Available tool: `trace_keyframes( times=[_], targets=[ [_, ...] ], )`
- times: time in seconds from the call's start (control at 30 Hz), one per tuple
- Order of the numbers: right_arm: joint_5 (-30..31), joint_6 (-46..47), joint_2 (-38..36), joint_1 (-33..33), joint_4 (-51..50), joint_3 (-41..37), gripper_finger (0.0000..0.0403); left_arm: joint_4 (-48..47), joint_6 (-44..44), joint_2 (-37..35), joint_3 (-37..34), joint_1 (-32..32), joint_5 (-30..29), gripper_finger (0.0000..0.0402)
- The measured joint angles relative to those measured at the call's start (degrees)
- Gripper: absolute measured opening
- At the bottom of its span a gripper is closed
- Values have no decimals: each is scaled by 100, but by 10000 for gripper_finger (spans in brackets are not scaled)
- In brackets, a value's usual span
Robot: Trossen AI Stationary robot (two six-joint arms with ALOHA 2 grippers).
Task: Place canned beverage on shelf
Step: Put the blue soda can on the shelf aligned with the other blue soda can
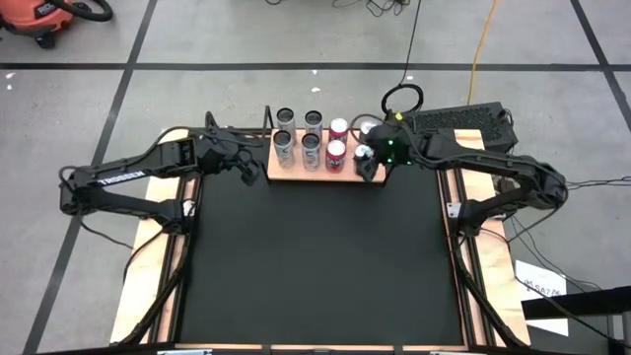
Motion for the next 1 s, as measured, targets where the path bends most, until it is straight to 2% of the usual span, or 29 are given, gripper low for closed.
trace_keyframes(
  times=[0.1, 0.17, 0.33, 0.73, 1.0],
  targets=[
    [-17, -207, -26, -304, 64, -293, 231, 63, 272, 100, 0, 6, 50, 396],
    [-239, -352, 52, -479, 187, -430, 233, 130, 399, 147, 0, 33, 61, 396],
    [-480, -637, 246, -704, 516, -460, 229, 253, 395, 191, 0, 126, 187, 396],
    [-778, -802, 457, -885, 679, -451, 234, 235, 384, 191, 0, 157, 190, 396],
    [-778, -713, 468, -885, 598, -447, 257, 232, 386, 191, 0, 201, 186, 396]
  ],
)
